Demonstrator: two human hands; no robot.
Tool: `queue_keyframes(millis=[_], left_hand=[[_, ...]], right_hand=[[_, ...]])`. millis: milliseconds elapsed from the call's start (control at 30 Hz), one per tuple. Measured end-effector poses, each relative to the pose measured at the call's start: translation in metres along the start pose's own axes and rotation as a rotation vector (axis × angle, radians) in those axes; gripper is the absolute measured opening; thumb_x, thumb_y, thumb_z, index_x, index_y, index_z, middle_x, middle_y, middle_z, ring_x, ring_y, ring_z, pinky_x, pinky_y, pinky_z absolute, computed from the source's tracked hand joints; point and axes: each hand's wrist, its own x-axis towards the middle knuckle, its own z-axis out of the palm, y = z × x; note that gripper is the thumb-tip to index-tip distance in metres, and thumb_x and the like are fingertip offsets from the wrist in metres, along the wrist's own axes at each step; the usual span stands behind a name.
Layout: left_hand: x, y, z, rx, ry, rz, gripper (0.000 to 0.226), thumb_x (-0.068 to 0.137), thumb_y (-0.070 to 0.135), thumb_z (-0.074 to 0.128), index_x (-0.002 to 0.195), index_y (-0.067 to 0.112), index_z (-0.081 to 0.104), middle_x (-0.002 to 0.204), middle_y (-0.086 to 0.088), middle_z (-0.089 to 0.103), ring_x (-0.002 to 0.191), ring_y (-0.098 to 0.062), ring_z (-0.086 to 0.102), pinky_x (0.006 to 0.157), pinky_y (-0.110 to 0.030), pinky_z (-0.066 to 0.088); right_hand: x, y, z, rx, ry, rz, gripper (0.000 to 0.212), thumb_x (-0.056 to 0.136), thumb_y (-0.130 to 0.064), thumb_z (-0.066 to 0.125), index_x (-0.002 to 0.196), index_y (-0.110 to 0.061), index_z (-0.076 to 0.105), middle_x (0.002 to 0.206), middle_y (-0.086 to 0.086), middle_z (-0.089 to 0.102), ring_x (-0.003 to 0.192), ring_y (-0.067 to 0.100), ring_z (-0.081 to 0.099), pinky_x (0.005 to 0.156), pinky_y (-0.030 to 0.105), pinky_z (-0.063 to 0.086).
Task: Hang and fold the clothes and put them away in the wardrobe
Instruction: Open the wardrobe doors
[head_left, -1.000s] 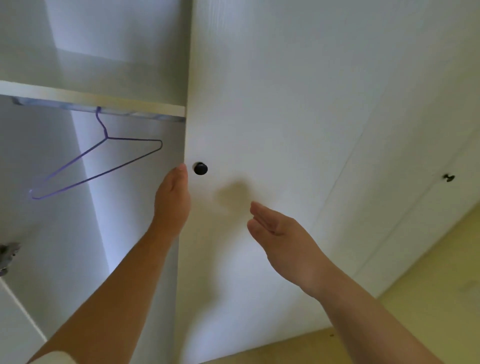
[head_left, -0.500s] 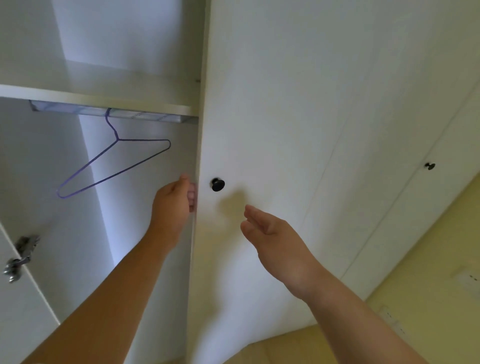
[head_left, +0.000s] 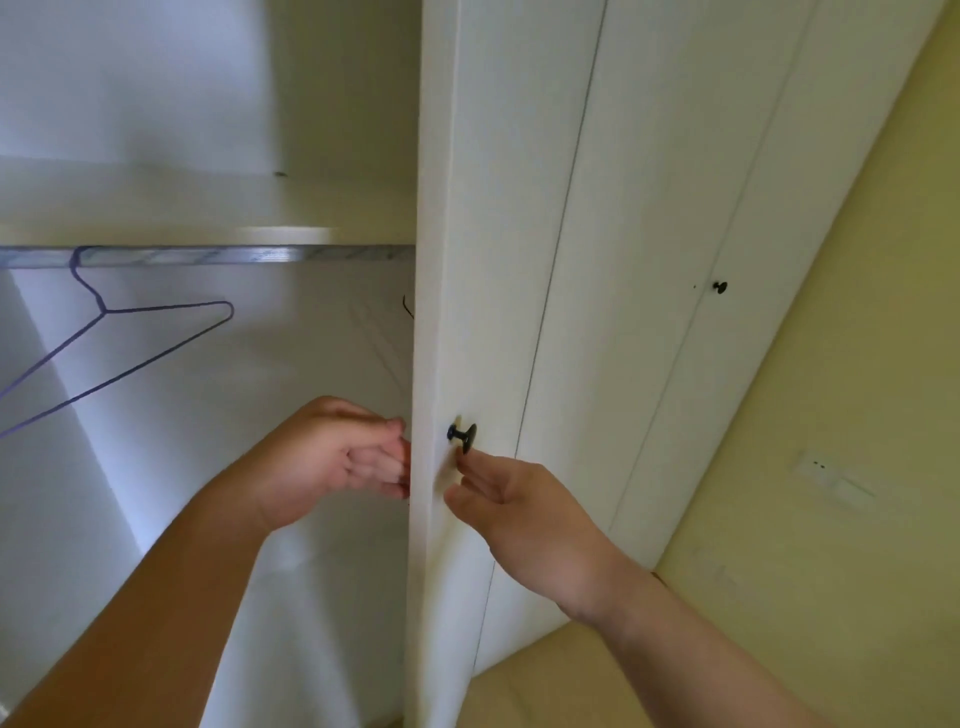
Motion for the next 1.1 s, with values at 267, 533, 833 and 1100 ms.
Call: queue_keyframes(millis=[267, 533, 833, 1100], left_hand=[[0.037, -0.003, 0.035, -0.083, -0.384, -0.104, 0.056, 0.068, 0.035, 0.091, 0.101, -0.008, 0.076, 0.099, -0.034, 0.071, 0.093, -0.043, 0.074, 0.083, -0.05, 0.059], [0.088, -0.001, 0.096, -0.091, -0.679, -0.148, 0.066, 0.073, 0.037, 0.088, 0.114, -0.011, 0.069, 0.114, -0.041, 0.064, 0.11, -0.054, 0.064, 0.098, -0.052, 0.054], [0.121, -0.004, 0.165, -0.096, -0.753, -0.115, 0.048, 0.084, 0.017, 0.068, 0.127, -0.005, 0.064, 0.126, -0.029, 0.065, 0.123, -0.041, 0.062, 0.106, -0.045, 0.049], [0.116, -0.021, 0.196, -0.295, -0.739, -0.127, 0.056, 0.089, 0.014, 0.06, 0.142, 0.001, 0.051, 0.138, -0.021, 0.06, 0.134, -0.03, 0.055, 0.113, -0.045, 0.037]], right_hand=[[-0.024, 0.017, -0.045, 0.092, 0.13, 0.119, 0.019, 0.092, -0.027, 0.059, 0.096, -0.028, 0.077, 0.065, -0.011, 0.051, 0.059, 0.01, 0.039, 0.049, 0.017, 0.031], [-0.051, 0.048, -0.085, 0.161, 0.309, 0.229, 0.041, 0.083, -0.001, 0.053, 0.083, -0.033, 0.079, 0.074, -0.011, 0.072, 0.071, 0.017, 0.066, 0.074, 0.026, 0.053], [-0.078, 0.084, -0.124, 0.224, 0.545, 0.317, 0.033, 0.071, -0.009, 0.066, 0.094, -0.03, 0.078, 0.093, 0.001, 0.078, 0.082, 0.011, 0.071, 0.082, 0.03, 0.054], [-0.094, 0.094, -0.133, 0.292, 0.576, 0.259, 0.047, 0.078, -0.012, 0.06, 0.114, -0.04, 0.072, 0.114, -0.016, 0.074, 0.111, 0.007, 0.068, 0.107, 0.037, 0.046]])
